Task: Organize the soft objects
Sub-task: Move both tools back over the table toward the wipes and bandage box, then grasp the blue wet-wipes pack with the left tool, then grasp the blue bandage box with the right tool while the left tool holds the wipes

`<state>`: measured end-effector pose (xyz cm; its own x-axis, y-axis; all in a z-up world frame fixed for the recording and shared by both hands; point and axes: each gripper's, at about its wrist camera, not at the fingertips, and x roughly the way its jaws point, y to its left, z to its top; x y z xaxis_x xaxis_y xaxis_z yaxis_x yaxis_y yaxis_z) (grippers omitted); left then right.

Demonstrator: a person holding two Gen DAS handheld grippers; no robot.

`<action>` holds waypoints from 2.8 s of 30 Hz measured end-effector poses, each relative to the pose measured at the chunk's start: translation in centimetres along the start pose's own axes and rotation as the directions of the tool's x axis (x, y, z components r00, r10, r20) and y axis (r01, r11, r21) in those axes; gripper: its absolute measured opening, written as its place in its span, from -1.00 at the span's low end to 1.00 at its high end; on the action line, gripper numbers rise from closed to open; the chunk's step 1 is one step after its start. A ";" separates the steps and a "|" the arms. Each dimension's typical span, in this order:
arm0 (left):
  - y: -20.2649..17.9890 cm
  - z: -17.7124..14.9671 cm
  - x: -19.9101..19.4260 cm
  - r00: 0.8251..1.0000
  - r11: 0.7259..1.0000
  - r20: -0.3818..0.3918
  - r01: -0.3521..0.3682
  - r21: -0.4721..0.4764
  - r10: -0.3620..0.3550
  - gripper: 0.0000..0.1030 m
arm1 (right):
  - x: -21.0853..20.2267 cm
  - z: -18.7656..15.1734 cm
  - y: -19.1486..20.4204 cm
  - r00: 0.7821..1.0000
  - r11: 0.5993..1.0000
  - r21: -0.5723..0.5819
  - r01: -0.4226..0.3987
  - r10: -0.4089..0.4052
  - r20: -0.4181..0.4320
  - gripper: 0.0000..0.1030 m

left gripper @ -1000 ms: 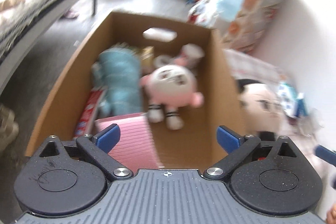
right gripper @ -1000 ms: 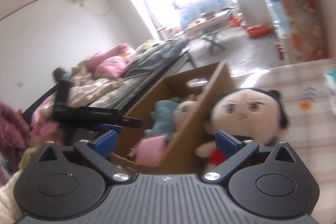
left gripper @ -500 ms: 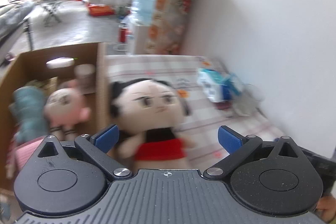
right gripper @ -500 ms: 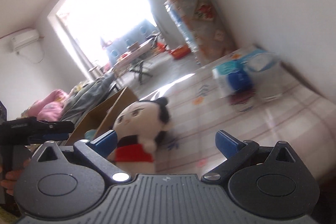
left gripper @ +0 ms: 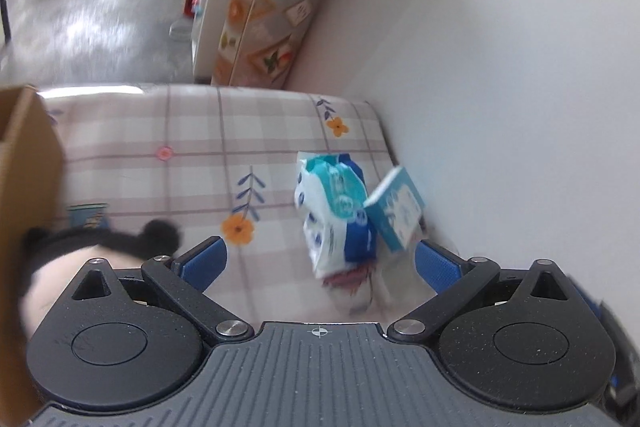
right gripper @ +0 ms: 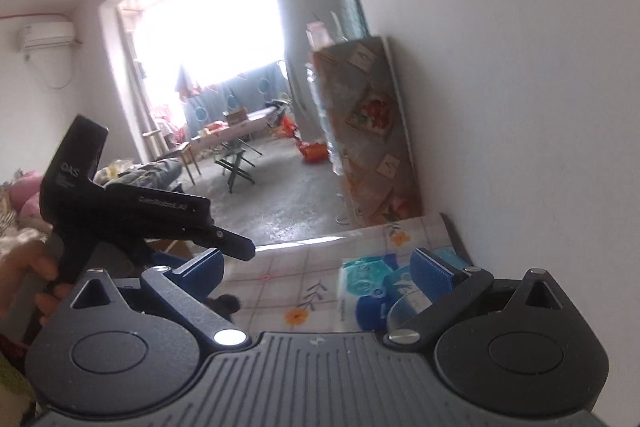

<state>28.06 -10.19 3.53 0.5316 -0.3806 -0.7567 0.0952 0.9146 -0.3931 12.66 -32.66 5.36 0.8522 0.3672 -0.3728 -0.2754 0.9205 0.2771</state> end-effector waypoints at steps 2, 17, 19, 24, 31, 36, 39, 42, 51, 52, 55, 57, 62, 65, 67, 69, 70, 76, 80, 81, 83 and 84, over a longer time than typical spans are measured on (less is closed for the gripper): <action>0.1 1.8 3.0 0.999 0.999 -0.039 0.001 -0.050 -0.003 0.96 | 2.5 0.9 -1.9 0.999 0.998 0.070 0.008 -0.005 -0.053 0.93; -2.7 7.7 18.4 0.961 0.989 -0.243 -0.147 -0.031 0.135 0.93 | 5.4 -1.4 -5.7 0.998 0.992 0.117 0.044 -0.039 -0.040 0.92; -2.7 7.7 19.4 0.955 0.985 -0.252 -0.170 -0.032 0.157 0.93 | 4.9 -1.4 -5.8 0.999 0.993 0.107 0.042 -0.039 -0.029 0.92; -2.8 7.4 21.4 0.940 0.980 -0.293 -0.193 -0.036 0.175 0.83 | 4.1 -1.6 -6.3 1.000 0.993 0.113 0.025 -0.023 -0.017 0.92; -2.4 6.9 21.8 0.940 0.980 -0.288 -0.199 -0.027 0.183 0.49 | 3.8 -1.8 -6.4 1.000 0.994 0.106 0.025 -0.023 -0.020 0.92; -1.4 6.7 20.7 0.937 0.974 -0.275 -0.227 -0.007 0.216 0.41 | 3.8 -1.4 -6.4 0.999 0.994 0.107 0.030 -0.028 -0.023 0.92; -0.4 6.7 19.5 0.932 0.964 -0.250 -0.265 0.024 0.263 0.41 | 4.0 -0.9 -5.9 0.999 0.995 0.092 0.026 -0.024 -0.025 0.92; 1.1 7.0 18.1 0.920 0.944 -0.213 -0.326 0.041 0.328 0.41 | 5.2 -0.1 -5.7 0.998 0.995 0.096 0.010 -0.004 -0.057 0.92; 3.1 6.9 18.4 0.906 0.939 -0.252 -0.343 0.025 0.338 0.57 | 15.2 3.5 -7.5 0.940 0.981 0.174 0.087 -0.023 -0.341 0.96; 3.1 6.9 18.5 0.906 0.939 -0.253 -0.343 0.030 0.339 0.59 | 16.1 3.6 -7.9 0.927 0.975 0.187 0.118 -0.040 -0.374 0.96; 3.3 6.8 18.6 0.909 0.944 -0.256 -0.328 0.043 0.328 0.63 | 18.7 3.6 -8.9 0.879 0.959 0.214 0.184 -0.063 -0.473 0.96; 3.5 6.7 18.6 0.910 0.946 -0.263 -0.321 0.040 0.320 0.65 | 20.3 3.6 -9.5 0.842 0.944 0.221 0.246 -0.095 -0.531 0.96; 4.3 6.8 18.8 0.917 0.956 -0.280 -0.292 0.014 0.284 0.65 | 23.1 2.9 -10.7 0.770 0.919 0.227 0.323 -0.115 -0.627 0.96; 4.7 6.9 18.8 0.919 0.960 -0.291 -0.279 0.002 0.268 0.65 | 24.1 2.4 -11.3 0.735 0.906 0.226 0.357 -0.124 -0.666 0.96; 4.8 6.9 18.8 0.919 0.962 -0.294 -0.275 -0.003 0.262 0.65 | 24.5 2.2 -11.4 0.717 0.908 0.210 0.361 -0.127 -0.686 0.96; 4.9 6.9 18.8 0.920 0.963 -0.296 -0.270 -0.003 0.257 0.65 | 24.8 2.0 -11.5 0.698 0.906 0.204 0.371 -0.127 -0.705 0.96; 4.9 6.9 18.9 0.921 0.964 -0.296 -0.268 -0.006 0.254 0.65 | 25.0 1.8 -11.6 0.687 0.904 0.200 0.377 -0.128 -0.715 0.95; 5.3 7.0 19.0 0.925 0.968 -0.299 -0.252 -0.015 0.236 0.66 | 26.1 1.1 -12.0 0.652 0.903 0.188 0.386 -0.123 -0.748 0.95; 5.5 7.0 18.8 0.925 0.968 -0.302 -0.249 -0.020 0.231 0.66 | 27.1 1.1 -12.3 0.652 0.909 0.180 0.375 -0.121 -0.748 0.88; 5.5 7.0 18.7 0.924 0.968 -0.303 -0.249 -0.017 0.232 0.66 | 27.3 1.1 -12.3 0.653 0.912 0.172 0.371 -0.125 -0.747 0.85; 5.4 7.0 18.8 0.923 0.968 -0.306 -0.250 -0.012 0.234 0.66 | 27.7 1.1 -12.4 0.649 0.913 0.166 0.373 -0.129 -0.750 0.82; 5.5 7.1 18.8 0.922 0.968 -0.308 -0.250 -0.016 0.233 0.66 | 27.9 1.1 -12.4 0.646 0.914 0.160 0.374 -0.133 -0.752 0.77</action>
<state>44.50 -11.36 -9.15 0.2531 -0.1801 -0.9505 -0.0541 0.9784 -0.1997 40.36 -34.01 -7.55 0.2525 0.2152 -0.9434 0.1377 0.9570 0.2552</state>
